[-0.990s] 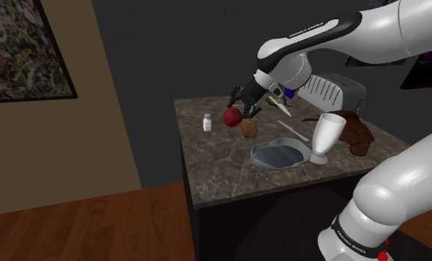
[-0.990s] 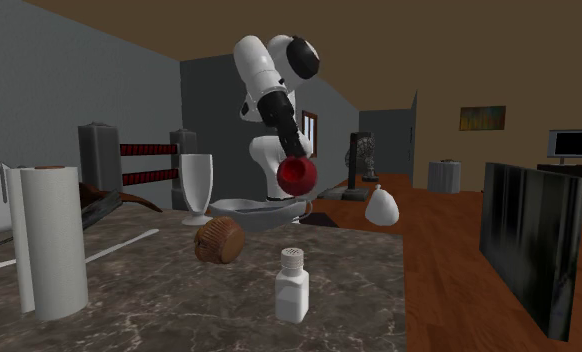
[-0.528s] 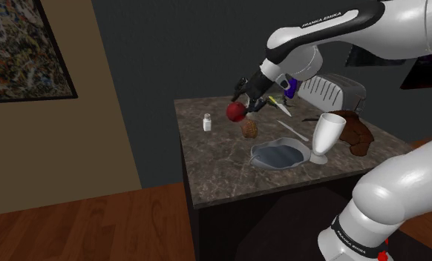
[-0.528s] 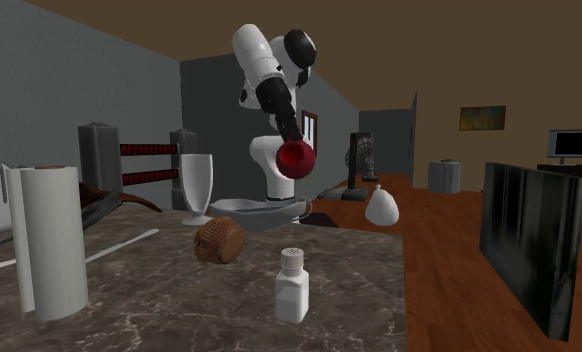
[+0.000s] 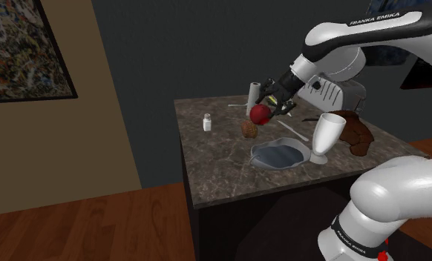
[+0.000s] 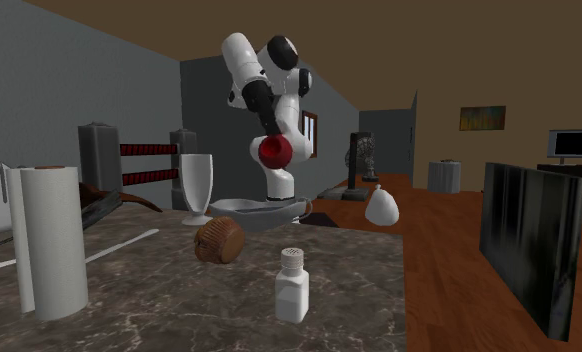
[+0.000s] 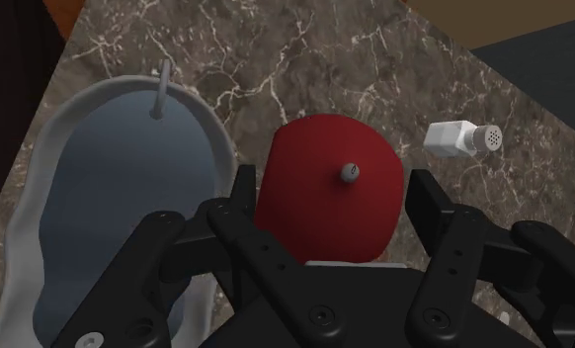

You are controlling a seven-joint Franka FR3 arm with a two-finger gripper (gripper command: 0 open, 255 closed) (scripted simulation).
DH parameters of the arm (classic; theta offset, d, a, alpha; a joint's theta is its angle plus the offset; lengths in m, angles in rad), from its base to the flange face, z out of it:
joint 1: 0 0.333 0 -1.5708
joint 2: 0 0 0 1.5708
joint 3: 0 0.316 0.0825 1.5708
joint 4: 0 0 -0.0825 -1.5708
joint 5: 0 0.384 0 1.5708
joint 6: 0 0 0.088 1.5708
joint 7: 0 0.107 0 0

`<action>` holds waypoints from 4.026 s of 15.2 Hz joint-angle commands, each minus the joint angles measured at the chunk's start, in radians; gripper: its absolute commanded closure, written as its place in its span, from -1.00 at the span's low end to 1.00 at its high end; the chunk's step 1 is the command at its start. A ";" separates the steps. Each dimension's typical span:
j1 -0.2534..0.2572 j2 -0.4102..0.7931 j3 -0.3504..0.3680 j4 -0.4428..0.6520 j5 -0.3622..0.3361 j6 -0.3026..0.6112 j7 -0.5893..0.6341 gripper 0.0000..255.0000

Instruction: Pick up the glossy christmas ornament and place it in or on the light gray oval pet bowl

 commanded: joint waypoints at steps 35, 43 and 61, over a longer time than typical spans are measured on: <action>-0.100 0.460 -0.107 0.275 -0.256 -0.406 0.088 -1.00; -0.089 0.800 -0.099 0.534 -0.314 -0.625 0.211 -1.00; -0.084 0.792 -0.095 0.495 -0.310 -0.592 0.210 1.00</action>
